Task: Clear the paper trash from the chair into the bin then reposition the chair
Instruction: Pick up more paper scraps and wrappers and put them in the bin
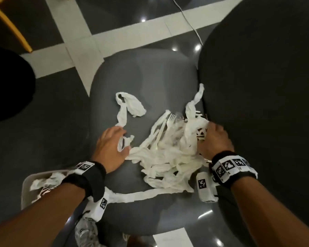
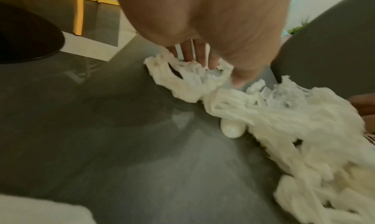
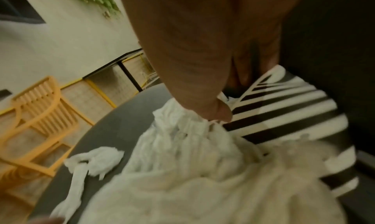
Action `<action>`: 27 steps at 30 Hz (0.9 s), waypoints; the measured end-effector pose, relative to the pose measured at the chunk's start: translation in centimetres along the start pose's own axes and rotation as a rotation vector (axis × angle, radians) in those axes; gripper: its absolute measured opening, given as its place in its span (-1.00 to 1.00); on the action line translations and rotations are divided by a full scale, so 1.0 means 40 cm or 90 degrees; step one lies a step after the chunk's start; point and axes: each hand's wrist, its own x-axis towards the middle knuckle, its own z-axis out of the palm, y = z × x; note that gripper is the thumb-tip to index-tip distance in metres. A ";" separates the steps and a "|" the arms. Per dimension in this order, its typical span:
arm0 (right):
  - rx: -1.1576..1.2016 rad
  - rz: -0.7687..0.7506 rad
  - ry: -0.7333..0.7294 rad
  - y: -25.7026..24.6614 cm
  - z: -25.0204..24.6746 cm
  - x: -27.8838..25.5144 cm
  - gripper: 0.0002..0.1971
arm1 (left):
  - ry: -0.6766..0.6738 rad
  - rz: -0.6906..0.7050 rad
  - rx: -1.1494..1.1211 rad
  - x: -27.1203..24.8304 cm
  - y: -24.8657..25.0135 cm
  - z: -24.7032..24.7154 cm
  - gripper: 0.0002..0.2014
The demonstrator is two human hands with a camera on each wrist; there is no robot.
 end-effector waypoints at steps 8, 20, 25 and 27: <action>-0.058 -0.035 -0.071 0.052 0.008 0.013 -0.38 | -0.174 0.076 0.063 0.009 0.135 0.078 -0.40; 0.229 -0.396 0.224 -0.122 -0.127 -0.114 -0.64 | 0.013 -0.050 -0.284 -0.064 0.128 -0.063 -0.76; 0.220 -0.665 0.003 -0.266 -0.046 -0.221 -0.34 | -0.009 -0.051 -0.421 -0.128 0.107 -0.146 -0.60; 0.059 -0.685 -0.106 -0.318 0.015 -0.253 0.05 | 0.002 -0.045 -0.454 -0.147 0.085 -0.146 -0.53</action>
